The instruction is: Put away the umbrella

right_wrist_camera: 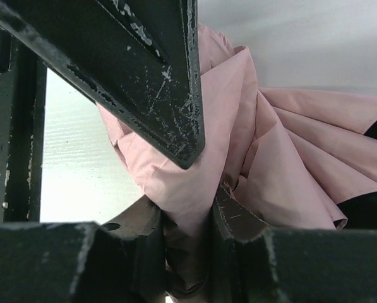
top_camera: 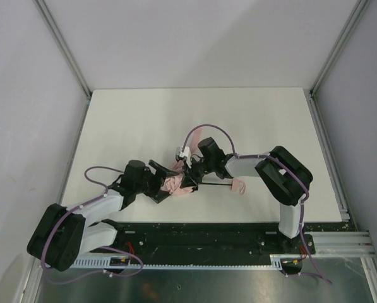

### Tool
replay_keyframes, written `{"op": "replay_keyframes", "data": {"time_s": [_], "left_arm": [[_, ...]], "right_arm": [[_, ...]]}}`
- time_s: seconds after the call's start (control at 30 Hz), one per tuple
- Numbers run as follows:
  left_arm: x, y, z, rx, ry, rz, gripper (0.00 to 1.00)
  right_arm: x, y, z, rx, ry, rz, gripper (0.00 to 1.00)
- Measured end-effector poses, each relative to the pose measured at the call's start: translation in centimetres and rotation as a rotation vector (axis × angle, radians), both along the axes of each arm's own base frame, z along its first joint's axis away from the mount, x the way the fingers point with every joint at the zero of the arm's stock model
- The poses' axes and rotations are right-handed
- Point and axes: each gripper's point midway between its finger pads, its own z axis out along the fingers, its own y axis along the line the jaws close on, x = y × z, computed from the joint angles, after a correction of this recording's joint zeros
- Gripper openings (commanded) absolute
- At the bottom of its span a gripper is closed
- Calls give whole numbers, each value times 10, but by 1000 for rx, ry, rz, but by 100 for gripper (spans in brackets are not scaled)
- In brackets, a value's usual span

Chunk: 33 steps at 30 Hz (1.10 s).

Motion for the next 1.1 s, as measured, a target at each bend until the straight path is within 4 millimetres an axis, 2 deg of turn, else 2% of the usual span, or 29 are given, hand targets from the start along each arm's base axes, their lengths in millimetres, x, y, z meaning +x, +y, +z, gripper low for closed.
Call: {"op": "replay_keyframes", "data": {"time_s": [0.23,0.37,0.53,0.67,0.73,0.87,0.97,1.03,1.1], "left_arm": [[-16,-2,-12,4,54,21,100],[-20,-1,-7,4,24,59,99],[-11,5,-15,49,16,125,99],[4,2,-16,68,-5,148,96],[8,2,-18,75,-16,153,91],[11,1,-23,100,-45,140,69],[12,2,-26,109,-64,136,56],[12,2,-26,107,-78,133,51],[13,2,-27,109,-86,132,46]], "right_arm": [[0,-2,1,8,19,1,0],[0,-1,1,6,23,-3,0],[0,-1,1,7,27,-6,0],[0,-1,2,7,28,-7,0],[2,-2,2,3,22,-18,0],[5,-3,2,-3,11,-32,0],[6,-3,2,-7,6,-36,3],[5,-3,1,-10,4,-35,11],[5,-2,1,-18,-3,-41,27]]}}
